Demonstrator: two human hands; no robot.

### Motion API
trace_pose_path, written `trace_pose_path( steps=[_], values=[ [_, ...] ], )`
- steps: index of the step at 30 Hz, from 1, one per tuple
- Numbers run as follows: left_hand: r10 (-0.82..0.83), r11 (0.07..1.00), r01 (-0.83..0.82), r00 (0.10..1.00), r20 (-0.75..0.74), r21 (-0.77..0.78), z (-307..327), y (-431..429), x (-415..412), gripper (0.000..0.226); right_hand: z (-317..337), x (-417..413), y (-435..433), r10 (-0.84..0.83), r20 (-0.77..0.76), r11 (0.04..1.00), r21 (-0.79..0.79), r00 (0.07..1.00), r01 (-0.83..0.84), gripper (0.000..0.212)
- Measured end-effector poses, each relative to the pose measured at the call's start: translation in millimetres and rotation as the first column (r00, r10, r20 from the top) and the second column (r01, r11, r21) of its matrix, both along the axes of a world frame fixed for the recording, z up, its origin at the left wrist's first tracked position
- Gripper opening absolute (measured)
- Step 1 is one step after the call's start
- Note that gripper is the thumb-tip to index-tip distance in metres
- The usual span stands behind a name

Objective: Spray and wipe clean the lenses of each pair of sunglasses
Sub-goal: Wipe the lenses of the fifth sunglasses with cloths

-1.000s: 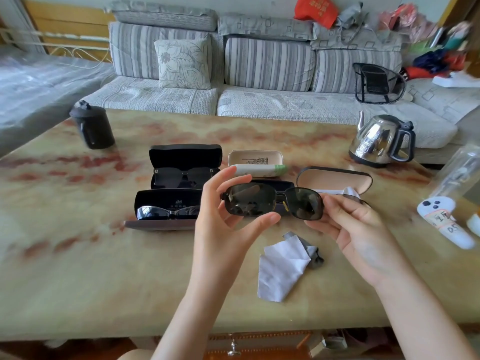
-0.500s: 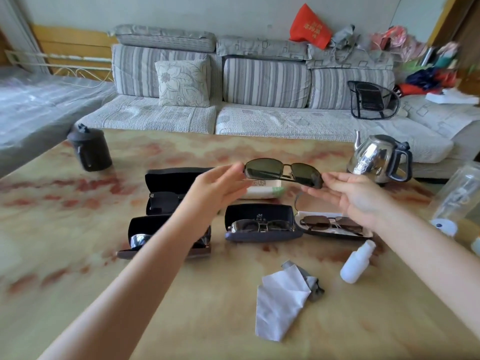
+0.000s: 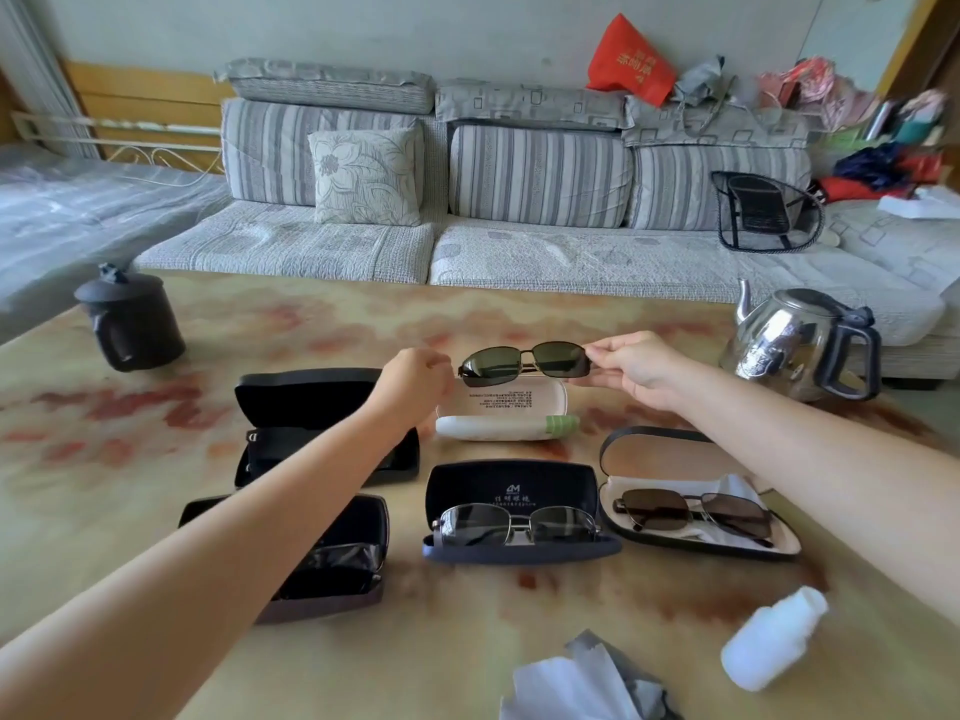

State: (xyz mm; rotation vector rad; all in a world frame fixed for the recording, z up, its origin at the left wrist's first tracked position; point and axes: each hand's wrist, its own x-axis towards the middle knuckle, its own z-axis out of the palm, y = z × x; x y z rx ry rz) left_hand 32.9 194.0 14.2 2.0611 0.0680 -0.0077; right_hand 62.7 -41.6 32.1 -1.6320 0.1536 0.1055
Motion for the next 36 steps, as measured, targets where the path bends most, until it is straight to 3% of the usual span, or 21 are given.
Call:
trace_pose_path(
  steps=[3,8,13,17,20,26,31,36],
  values=[
    [-0.078,0.948,0.042,0.992,0.102,0.316,-10.6,-4.6,-13.8,0.032,-9.1,9.3,-5.2,-0.009,-0.024,0.998,-0.068,1.0,0.007,0.015],
    [-0.203,0.852,0.129,0.975,0.094,0.507,-20.4,-11.0,-30.0,0.035,-22.4,11.4,-7.8,-0.032,-0.065,0.986,-0.165,0.997,0.021,0.024],
    [-0.203,0.841,0.089,0.966,0.159,0.534,-21.4,-5.2,-32.5,0.031,-29.6,13.8,1.6,-0.015,-0.091,0.968,-0.25,0.996,-0.009,0.008],
    [-0.232,0.812,0.093,0.957,0.173,0.576,-25.8,-1.9,-26.7,0.032,-31.9,20.3,-2.9,0.039,-0.093,0.896,-0.438,0.995,-0.076,0.016],
    [-0.247,0.796,0.083,0.949,0.197,0.6,-29.0,0.7,-22.0,0.026,-31.8,21.7,-6.6,0.089,-0.174,0.834,-0.525,0.981,-0.169,0.007],
    [-0.286,0.779,0.072,0.925,0.25,0.623,-34.5,4.6,-20.2,0.02,-36.9,21.2,-4.0,0.152,-0.252,0.77,-0.575,0.956,-0.275,0.02],
    [-0.286,0.775,0.066,0.924,0.255,0.628,-33.0,6.0,-18.7,0.019,-37.5,21.8,0.9,0.17,-0.184,0.722,-0.645,0.968,-0.249,0.005],
    [-0.267,0.783,0.053,0.929,0.258,0.619,-31.1,5.7,-20.6,0.018,-36.5,20.4,-1.6,0.187,-0.156,0.697,-0.675,0.97,-0.242,0.013]
  ],
)
